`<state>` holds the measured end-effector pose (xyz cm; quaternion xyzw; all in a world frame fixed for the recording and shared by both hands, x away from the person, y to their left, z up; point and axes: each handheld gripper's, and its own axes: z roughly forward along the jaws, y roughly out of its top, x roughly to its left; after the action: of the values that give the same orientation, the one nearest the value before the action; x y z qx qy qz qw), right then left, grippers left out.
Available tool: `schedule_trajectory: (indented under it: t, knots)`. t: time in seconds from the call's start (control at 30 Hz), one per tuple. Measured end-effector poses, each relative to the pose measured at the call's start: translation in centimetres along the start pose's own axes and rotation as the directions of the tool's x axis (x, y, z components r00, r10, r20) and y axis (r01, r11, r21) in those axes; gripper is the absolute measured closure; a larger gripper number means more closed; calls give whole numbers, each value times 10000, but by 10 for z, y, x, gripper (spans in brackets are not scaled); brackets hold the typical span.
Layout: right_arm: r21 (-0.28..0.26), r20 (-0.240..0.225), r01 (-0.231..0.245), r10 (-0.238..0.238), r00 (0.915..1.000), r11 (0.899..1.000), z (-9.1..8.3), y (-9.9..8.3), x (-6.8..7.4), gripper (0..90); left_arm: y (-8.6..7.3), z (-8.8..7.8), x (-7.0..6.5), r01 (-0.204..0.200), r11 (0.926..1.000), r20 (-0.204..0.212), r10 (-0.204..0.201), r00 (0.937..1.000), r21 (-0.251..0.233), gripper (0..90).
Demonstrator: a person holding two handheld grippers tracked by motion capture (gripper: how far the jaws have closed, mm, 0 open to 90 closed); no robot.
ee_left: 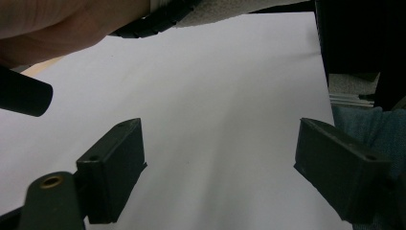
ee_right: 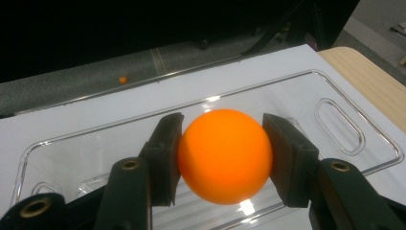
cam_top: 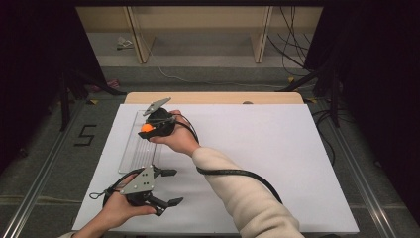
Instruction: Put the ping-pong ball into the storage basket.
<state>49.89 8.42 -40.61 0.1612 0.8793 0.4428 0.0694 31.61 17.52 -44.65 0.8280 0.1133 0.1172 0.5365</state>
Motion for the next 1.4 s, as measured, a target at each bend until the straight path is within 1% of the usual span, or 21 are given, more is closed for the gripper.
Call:
schedule_trajectory:
  t: [0.47,0.6,0.87,1.4]
  knots:
    - [263,-109,75,-72,9999,9996,9,-3,1,513,0,0,0,-17,10000,9,17,10000,15,169]
    - [254,-124,112,-109,9999,9996,12,-3,2,513,0,0,0,-10,10000,15,10,10000,16,169]
    - [404,-188,89,-82,9998,9991,16,-5,2,513,0,0,0,-12,10000,15,12,10000,27,169]
    - [590,-261,111,-96,9996,9982,20,-8,3,512,0,0,0,20,10000,8,-20,10000,18,169]
